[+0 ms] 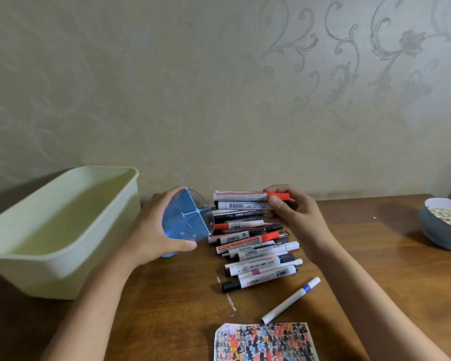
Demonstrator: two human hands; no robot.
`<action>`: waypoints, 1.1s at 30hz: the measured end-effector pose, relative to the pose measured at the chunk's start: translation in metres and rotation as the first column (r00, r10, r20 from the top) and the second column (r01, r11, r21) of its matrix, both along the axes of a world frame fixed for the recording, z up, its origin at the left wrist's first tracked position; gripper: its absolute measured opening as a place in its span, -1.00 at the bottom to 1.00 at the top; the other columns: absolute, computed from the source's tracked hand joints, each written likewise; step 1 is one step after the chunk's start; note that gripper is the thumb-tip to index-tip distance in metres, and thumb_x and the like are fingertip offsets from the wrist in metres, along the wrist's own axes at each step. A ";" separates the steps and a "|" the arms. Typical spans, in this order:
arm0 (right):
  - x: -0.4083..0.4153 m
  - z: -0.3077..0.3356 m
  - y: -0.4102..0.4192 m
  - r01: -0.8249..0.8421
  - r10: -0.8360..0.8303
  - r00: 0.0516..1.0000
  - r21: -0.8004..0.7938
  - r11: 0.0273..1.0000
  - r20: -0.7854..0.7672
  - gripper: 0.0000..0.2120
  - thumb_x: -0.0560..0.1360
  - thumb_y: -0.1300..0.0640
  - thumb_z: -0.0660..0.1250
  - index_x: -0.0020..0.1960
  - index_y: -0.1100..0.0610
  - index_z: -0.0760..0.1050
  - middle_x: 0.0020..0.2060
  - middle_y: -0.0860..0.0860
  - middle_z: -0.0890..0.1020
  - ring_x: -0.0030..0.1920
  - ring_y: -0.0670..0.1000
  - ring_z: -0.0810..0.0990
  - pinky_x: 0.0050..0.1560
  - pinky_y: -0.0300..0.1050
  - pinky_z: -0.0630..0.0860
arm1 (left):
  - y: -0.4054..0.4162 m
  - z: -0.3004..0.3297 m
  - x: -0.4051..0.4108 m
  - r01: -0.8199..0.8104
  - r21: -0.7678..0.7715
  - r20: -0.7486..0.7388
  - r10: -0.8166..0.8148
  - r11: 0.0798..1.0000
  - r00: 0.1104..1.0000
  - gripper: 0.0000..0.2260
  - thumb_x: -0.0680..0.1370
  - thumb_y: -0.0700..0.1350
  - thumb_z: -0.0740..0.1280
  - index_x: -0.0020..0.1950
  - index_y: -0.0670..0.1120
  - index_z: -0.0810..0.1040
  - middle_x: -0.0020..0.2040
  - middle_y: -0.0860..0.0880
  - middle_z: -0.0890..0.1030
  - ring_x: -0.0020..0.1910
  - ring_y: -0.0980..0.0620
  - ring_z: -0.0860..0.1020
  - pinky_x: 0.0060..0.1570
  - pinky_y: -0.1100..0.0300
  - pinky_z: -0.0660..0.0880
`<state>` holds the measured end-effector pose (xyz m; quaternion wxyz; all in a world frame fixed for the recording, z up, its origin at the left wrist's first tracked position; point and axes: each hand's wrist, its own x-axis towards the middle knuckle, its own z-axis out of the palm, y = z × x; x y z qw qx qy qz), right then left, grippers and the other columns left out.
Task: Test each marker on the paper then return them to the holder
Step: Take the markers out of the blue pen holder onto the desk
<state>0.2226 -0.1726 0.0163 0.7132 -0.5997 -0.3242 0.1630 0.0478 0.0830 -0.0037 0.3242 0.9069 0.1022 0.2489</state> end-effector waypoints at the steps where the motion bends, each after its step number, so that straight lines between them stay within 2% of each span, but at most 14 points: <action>1: 0.006 -0.002 -0.004 0.019 -0.019 1.000 -0.004 1.000 -0.017 -0.80 0.51 0.15 0.40 0.11 0.20 0.60 -0.25 0.04 0.62 -0.18 0.03 0.62 -0.08 -0.10 0.65 | 0.001 -0.001 0.000 -0.020 -0.025 0.016 0.020 0.999 1.000 -0.03 0.10 0.21 0.60 0.44 0.33 0.24 0.29 0.21 0.38 0.29 0.13 0.41 0.27 -0.03 0.47; 6: 0.023 -0.014 -0.011 0.067 -0.062 0.997 -0.122 0.990 0.046 -0.92 0.57 0.22 0.38 0.05 0.14 0.60 -0.19 0.07 0.63 -0.18 0.05 0.63 -0.11 -0.14 0.64 | 0.000 -0.009 0.007 -0.120 -0.152 0.112 0.138 0.981 0.984 0.00 0.07 0.24 0.60 0.45 0.24 0.26 0.33 0.11 0.42 0.31 0.13 0.43 0.31 -0.01 0.45; 11: 0.019 -0.019 -0.007 0.055 0.001 0.977 -0.255 0.965 0.215 -0.93 0.60 0.20 0.34 0.06 0.09 0.56 -0.12 -0.01 0.65 -0.16 -0.01 0.64 -0.07 -0.10 0.64 | 0.001 -0.011 0.008 -0.179 -0.184 0.151 0.207 0.967 0.966 0.07 0.23 -0.03 0.68 0.52 0.27 0.05 0.39 0.07 0.29 0.32 0.07 0.37 0.27 0.08 0.39; 13: 0.017 -0.020 -0.004 0.069 0.035 0.951 -0.322 0.944 0.306 -0.91 0.62 0.20 0.31 0.08 0.05 0.53 -0.08 -0.02 0.63 -0.14 -0.07 0.62 -0.07 -0.13 0.62 | 0.003 -0.009 0.008 -0.235 -0.144 0.155 0.256 0.961 0.954 0.09 0.24 -0.04 0.67 0.52 0.31 0.01 0.37 0.00 0.29 0.31 0.02 0.36 0.29 -0.01 0.40; 16: 0.014 -0.022 -0.002 0.052 0.095 0.931 -0.388 0.920 0.351 -0.89 0.63 0.18 0.28 0.10 -0.01 0.50 -0.02 -0.06 0.60 -0.09 -0.13 0.59 -0.07 -0.17 0.58 | 0.008 -0.007 0.006 -0.296 -0.083 0.131 0.305 0.952 0.943 0.06 0.24 -0.03 0.68 0.51 0.33 0.06 0.30 -0.06 0.34 0.26 -0.05 0.39 0.27 -0.14 0.44; 18: 0.014 -0.022 -0.001 0.051 0.122 0.919 -0.418 0.907 0.375 -0.88 0.63 0.16 0.27 0.11 -0.03 0.48 0.03 -0.11 0.59 0.03 -0.12 0.59 0.01 -0.16 0.58 | 0.009 -0.008 0.005 -0.303 -0.049 0.119 0.307 0.952 0.944 0.02 0.23 -0.03 0.68 0.48 0.35 0.12 0.30 -0.04 0.33 0.25 -0.04 0.38 0.28 -0.12 0.43; 20: 0.014 -0.023 -0.001 0.052 0.132 0.911 -0.427 0.903 0.391 -0.89 0.63 0.14 0.28 0.13 -0.03 0.47 0.08 -0.11 0.59 0.11 -0.09 0.59 0.06 -0.15 0.58 | 0.008 -0.006 0.003 -0.337 0.024 0.112 0.333 0.941 0.936 -0.02 0.22 -0.01 0.67 0.49 0.28 0.20 0.28 -0.03 0.31 0.26 0.00 0.35 0.30 -0.02 0.39; 22: 0.014 -0.024 -0.002 0.061 0.123 0.910 -0.421 0.905 0.395 -0.90 0.63 0.10 0.28 0.14 -0.04 0.48 0.08 -0.10 0.59 0.10 -0.09 0.60 0.02 -0.18 0.58 | 0.005 -0.004 0.003 -0.372 0.110 0.127 0.359 0.922 0.925 -0.10 0.22 -0.01 0.67 0.48 0.17 0.33 0.30 -0.05 0.31 0.30 -0.01 0.33 0.33 0.04 0.34; 26: 0.012 -0.028 0.000 0.109 0.087 0.897 -0.408 0.907 0.433 -0.91 0.62 0.04 0.29 0.12 -0.09 0.48 0.09 -0.13 0.58 0.08 -0.13 0.59 0.03 -0.17 0.62 | 0.002 -0.001 0.003 -0.375 0.261 0.164 0.342 0.889 0.925 -0.21 0.24 0.01 0.66 0.42 0.12 0.44 0.32 -0.03 0.31 0.36 -0.10 0.30 0.37 -0.14 0.34; 30: 0.012 -0.034 0.003 0.152 0.077 0.866 -0.406 0.901 0.495 -0.86 0.63 0.09 0.28 0.16 -0.09 0.48 0.07 -0.15 0.59 0.03 -0.18 0.59 -0.02 -0.25 0.58 | -0.002 0.002 0.003 -0.375 0.300 0.151 0.345 0.877 0.926 -0.24 0.25 0.01 0.65 0.41 0.14 0.46 0.32 0.00 0.35 0.32 -0.10 0.34 0.34 -0.12 0.35; 33: 0.015 -0.037 0.002 0.218 0.077 0.829 -0.446 0.868 0.555 -0.79 0.65 0.11 0.24 0.26 -0.09 0.47 0.08 -0.21 0.55 0.09 -0.22 0.50 -0.03 -0.34 0.47 | -0.006 0.004 0.005 -0.374 0.340 0.180 0.331 0.863 0.926 -0.25 0.23 -0.06 0.67 0.38 0.09 0.50 0.29 -0.05 0.40 0.30 -0.14 0.37 0.34 -0.15 0.33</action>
